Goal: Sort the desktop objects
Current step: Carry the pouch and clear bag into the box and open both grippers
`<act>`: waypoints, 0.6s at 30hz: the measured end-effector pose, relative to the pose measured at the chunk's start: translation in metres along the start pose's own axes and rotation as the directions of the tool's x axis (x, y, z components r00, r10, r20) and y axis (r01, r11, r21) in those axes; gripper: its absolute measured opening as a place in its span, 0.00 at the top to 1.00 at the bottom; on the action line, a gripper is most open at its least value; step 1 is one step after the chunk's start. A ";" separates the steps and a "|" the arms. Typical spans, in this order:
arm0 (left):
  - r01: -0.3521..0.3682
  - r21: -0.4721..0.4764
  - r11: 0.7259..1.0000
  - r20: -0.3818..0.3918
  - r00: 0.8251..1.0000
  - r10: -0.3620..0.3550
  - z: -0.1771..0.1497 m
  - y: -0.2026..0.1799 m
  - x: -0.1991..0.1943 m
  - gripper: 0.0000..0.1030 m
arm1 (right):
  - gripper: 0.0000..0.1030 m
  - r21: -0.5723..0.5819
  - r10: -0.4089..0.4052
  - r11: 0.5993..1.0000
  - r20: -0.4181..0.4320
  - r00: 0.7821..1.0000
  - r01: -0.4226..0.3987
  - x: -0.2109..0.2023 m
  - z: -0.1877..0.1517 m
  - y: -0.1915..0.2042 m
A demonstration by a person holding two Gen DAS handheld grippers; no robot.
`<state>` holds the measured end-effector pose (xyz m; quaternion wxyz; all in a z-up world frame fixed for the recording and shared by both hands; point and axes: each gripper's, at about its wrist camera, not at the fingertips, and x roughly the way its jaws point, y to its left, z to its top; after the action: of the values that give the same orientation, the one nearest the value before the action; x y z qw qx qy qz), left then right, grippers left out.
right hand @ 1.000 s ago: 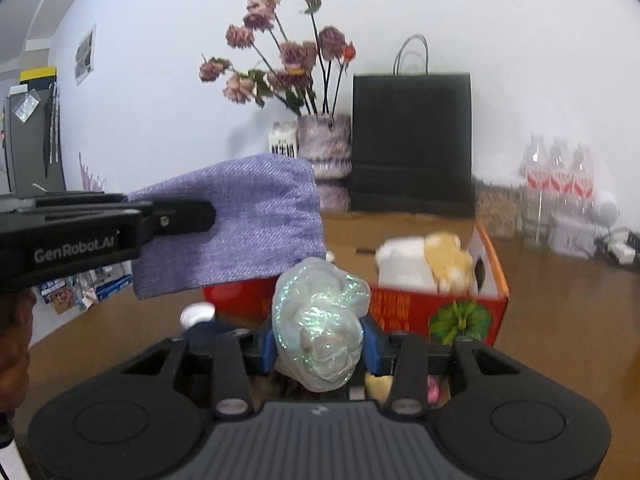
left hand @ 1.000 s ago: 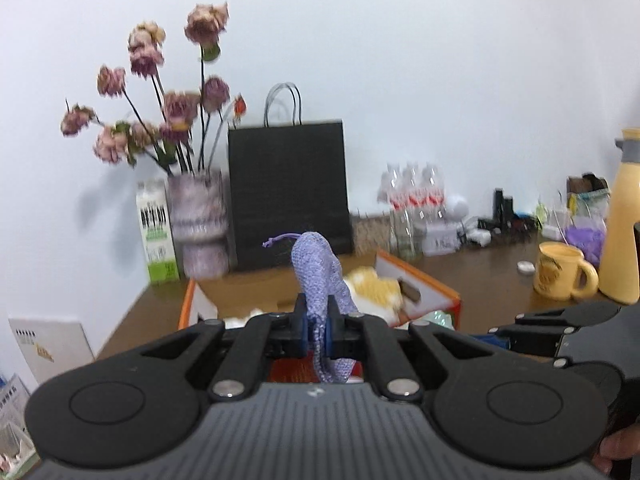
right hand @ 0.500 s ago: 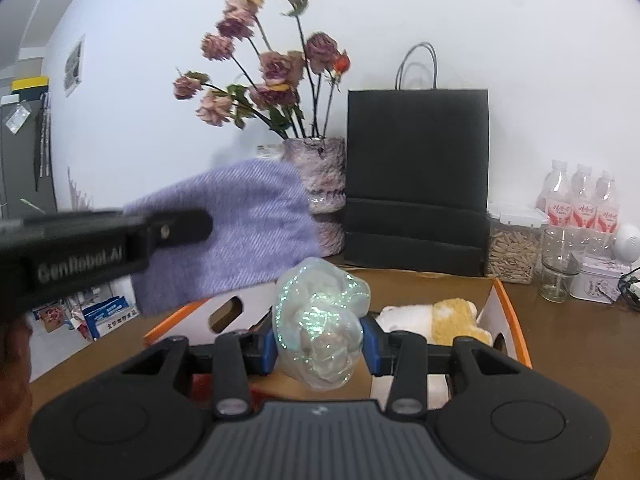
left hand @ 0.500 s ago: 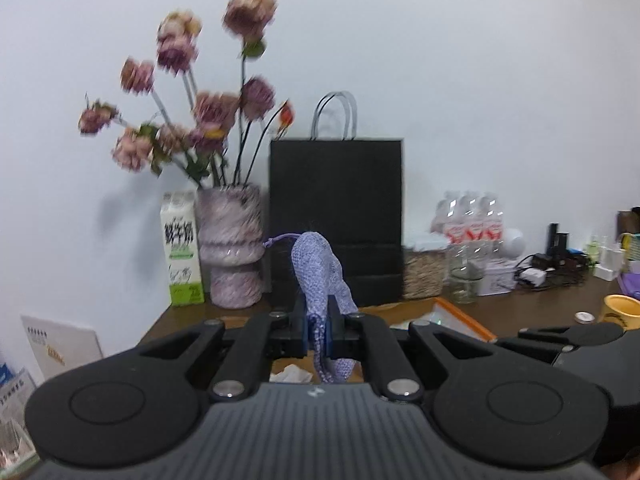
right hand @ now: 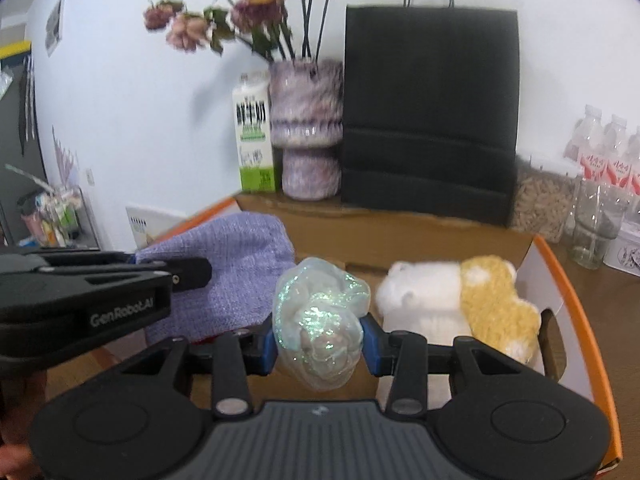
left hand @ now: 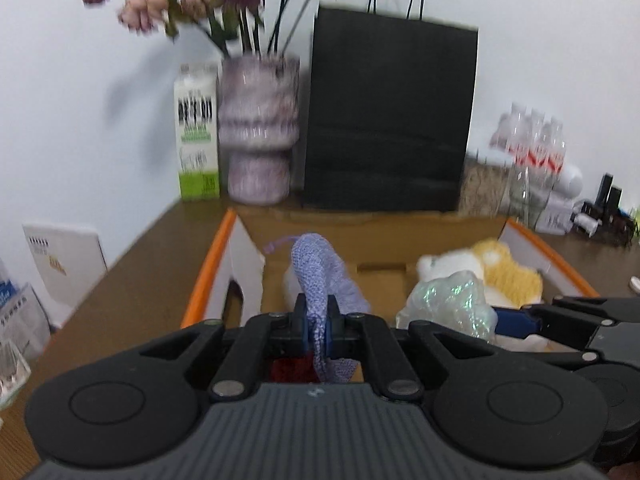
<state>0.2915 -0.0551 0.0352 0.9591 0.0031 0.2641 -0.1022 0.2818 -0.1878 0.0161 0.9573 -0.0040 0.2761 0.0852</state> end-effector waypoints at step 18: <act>-0.070 0.062 0.996 0.117 0.991 0.062 -0.003 -0.009 -0.026 0.00 | 0.00 -0.005 -0.040 0.999 0.030 0.999 0.040 -0.022 -0.005 -0.003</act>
<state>0.2661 -0.0587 0.0463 0.9749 0.0374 0.2049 -0.0790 0.2614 -0.1950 0.0233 0.9629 -0.0110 0.2612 0.0667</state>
